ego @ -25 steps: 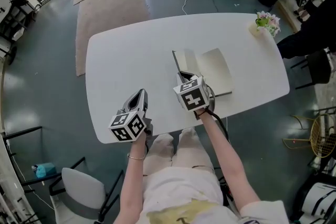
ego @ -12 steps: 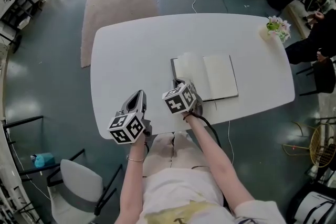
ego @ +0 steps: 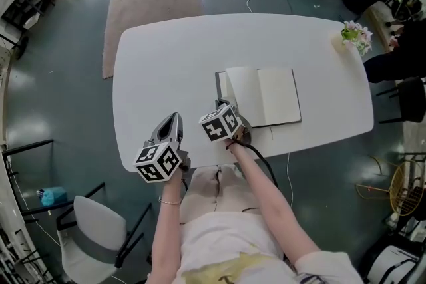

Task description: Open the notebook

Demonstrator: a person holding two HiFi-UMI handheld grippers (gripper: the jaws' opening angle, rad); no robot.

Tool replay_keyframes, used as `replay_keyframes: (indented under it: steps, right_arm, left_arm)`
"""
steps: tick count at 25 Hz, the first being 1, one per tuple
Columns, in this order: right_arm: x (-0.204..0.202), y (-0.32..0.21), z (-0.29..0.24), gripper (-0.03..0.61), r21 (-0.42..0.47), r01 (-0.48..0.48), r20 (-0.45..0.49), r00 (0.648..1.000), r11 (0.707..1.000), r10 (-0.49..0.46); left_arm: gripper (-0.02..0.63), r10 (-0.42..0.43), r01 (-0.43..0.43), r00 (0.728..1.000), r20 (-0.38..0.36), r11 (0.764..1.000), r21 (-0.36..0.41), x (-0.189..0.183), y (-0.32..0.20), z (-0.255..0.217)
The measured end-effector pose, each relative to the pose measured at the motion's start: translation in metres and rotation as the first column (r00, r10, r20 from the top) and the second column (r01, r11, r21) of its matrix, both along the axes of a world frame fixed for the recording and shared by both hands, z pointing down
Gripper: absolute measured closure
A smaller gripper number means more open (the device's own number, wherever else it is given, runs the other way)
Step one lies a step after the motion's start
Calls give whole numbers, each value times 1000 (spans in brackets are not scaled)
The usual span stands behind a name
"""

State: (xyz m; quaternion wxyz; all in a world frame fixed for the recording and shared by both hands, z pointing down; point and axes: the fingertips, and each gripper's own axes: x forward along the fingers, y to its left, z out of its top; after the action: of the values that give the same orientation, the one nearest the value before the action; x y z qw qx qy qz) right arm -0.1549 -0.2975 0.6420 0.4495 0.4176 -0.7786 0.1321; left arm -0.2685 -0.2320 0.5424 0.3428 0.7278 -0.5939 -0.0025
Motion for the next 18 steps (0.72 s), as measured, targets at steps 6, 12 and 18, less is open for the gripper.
replay_keyframes:
  steps: [6, 12, 18]
  right_arm:
    - [-2, 0, 3, 549, -16, 4, 16, 1000, 1000, -3]
    - [0, -1, 0, 545, -47, -8, 87, 996, 999, 12]
    - [6, -4, -28, 543, -37, -52, 236, 970, 998, 59]
  left_arm:
    - [614, -6, 6, 1000, 2, 1000, -8, 1, 4, 5]
    - [614, 2, -2, 1000, 10, 1000, 4, 9, 1, 0]
    - [614, 34, -34, 999, 17, 999, 29, 16, -1, -9]
